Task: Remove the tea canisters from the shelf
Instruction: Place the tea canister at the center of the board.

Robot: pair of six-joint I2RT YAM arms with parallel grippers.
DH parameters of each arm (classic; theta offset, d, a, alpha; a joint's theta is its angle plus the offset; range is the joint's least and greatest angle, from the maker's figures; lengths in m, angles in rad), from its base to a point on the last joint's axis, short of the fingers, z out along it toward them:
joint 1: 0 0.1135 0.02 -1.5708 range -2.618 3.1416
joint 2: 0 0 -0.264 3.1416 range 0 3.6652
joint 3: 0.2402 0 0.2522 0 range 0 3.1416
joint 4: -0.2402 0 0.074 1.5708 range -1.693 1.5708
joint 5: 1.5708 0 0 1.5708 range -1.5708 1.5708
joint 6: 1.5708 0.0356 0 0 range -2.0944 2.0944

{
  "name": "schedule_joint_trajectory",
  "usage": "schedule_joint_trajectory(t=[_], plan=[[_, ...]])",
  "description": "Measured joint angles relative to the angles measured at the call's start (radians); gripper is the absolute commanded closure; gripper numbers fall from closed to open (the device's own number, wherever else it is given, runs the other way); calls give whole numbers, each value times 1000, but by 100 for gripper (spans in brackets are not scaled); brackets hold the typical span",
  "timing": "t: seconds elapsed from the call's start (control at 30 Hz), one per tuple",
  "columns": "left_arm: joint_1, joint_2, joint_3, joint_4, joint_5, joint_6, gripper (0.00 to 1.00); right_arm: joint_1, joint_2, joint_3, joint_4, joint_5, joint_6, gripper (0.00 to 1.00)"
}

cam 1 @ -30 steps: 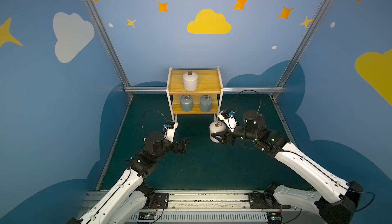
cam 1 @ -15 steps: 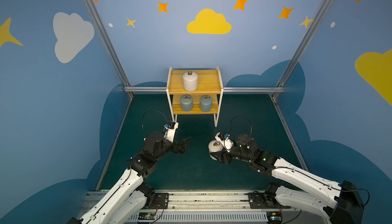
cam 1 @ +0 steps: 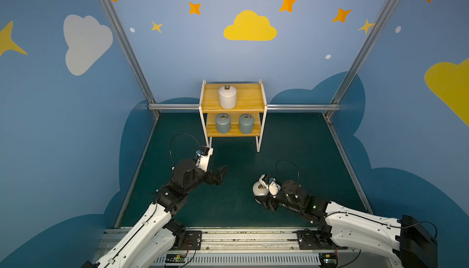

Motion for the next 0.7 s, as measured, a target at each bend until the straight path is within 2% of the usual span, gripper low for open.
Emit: schedule_joint_trajectory(t=[0.37,0.57,0.7], plan=[[0,-5,0,3,4,0,0,18,-166,-129,9,272,74,42],[0,-4,0,4,8,0,0,22,-286,-177,-41,389,134,43],[0,-2,0,4,12,0,0,27,-315,-192,-65,439,167,43]])
